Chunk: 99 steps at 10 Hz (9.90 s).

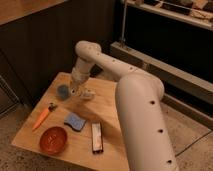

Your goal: Stand the bottle upright

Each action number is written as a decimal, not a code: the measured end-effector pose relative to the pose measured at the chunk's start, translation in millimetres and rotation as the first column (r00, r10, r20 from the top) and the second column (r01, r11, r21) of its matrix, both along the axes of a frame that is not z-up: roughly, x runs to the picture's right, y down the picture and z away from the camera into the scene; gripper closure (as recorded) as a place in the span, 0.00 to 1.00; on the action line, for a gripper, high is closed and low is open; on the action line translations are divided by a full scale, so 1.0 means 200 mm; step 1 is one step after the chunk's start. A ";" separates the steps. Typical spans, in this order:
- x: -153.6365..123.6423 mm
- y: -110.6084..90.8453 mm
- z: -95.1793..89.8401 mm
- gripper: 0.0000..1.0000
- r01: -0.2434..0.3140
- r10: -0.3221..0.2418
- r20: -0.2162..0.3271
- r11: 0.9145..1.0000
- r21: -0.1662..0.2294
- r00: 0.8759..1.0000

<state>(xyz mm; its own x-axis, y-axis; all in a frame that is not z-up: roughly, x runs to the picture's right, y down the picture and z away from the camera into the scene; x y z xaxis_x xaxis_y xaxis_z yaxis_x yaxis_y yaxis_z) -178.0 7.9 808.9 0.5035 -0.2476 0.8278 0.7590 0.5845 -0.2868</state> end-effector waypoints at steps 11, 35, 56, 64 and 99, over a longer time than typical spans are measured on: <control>0.03 -0.03 0.00 0.68 -0.077 0.079 0.029 0.995 -0.056 0.996; 0.10 -0.12 0.00 0.68 -0.261 0.274 0.088 0.955 -0.141 0.958; 0.22 -0.24 0.07 0.68 -0.527 0.556 0.110 0.824 -0.208 0.824; 0.28 -0.29 0.06 0.68 -0.596 0.619 0.110 0.781 -0.186 0.777; 0.64 -0.51 -0.11 0.32 -0.268 0.292 -0.053 0.926 0.266 0.955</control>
